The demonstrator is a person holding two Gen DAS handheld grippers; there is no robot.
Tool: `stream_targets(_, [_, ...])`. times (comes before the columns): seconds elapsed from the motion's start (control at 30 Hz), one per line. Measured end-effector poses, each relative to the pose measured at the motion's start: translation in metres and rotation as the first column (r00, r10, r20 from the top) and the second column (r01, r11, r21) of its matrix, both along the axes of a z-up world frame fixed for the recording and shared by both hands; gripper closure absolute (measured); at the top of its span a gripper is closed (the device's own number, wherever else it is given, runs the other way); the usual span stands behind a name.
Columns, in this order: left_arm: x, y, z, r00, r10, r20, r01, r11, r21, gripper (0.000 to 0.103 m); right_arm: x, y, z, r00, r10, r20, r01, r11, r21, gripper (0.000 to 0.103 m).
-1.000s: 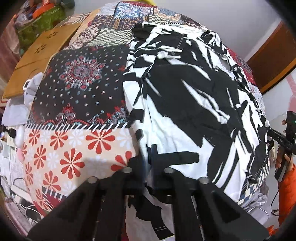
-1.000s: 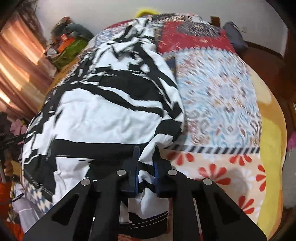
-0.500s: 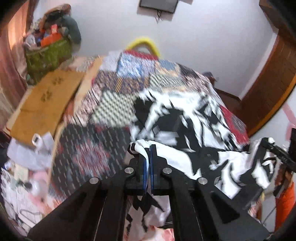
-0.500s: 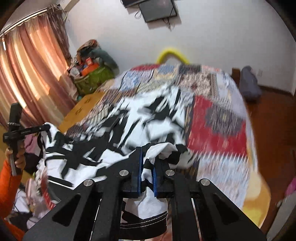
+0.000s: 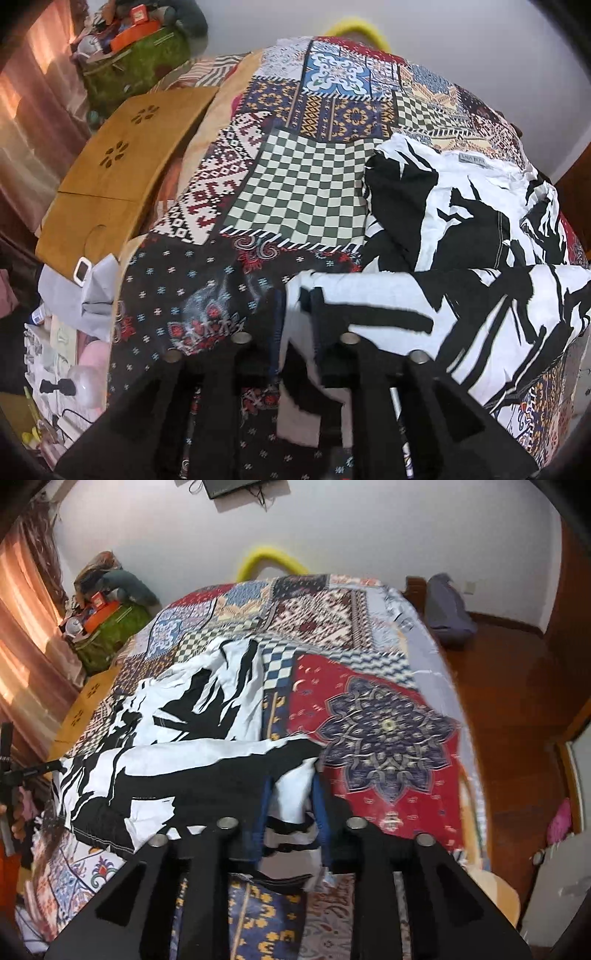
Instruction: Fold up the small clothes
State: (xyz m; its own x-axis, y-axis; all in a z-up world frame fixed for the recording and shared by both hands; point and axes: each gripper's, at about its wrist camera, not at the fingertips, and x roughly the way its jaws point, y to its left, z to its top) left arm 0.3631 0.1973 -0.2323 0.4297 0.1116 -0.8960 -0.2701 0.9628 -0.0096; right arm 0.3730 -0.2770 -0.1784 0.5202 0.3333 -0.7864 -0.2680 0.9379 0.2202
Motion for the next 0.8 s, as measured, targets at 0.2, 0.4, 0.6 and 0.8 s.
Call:
stream_targets(0.2, [-0.046, 0.002, 0.020, 0.997, -0.027, 0.074, 0.026, 0.999, 0.019, 0.039, -0.029, -0.010, 0.019, 0.997, 0.030, 0.072, -0.029, 0.999, -0.015, 0.056])
stream_targets(0.4, [-0.073, 0.004, -0.005, 0.999, -0.041, 0.006, 0.041, 0.999, -0.025, 0.039, -0.045, -0.008, 0.002, 0.999, 0.042, 0.034, -0.041, 0.999, -0.011, 0.055])
stream_targets(0.6, [-0.068, 0.008, -0.037, 0.999, -0.016, -0.037, 0.009, 0.980, -0.196, 0.055, -0.031, -0.002, -0.027, 0.997, 0.028, -0.075, -0.025, 0.999, 0.040, 0.055])
stream_targets(0.8, [-0.069, -0.011, -0.036, 0.993, -0.102, -0.059, 0.086, 0.969, -0.232, 0.102, -0.026, 0.015, -0.037, 0.984, 0.101, -0.150, -0.090, 0.993, 0.083, 0.086])
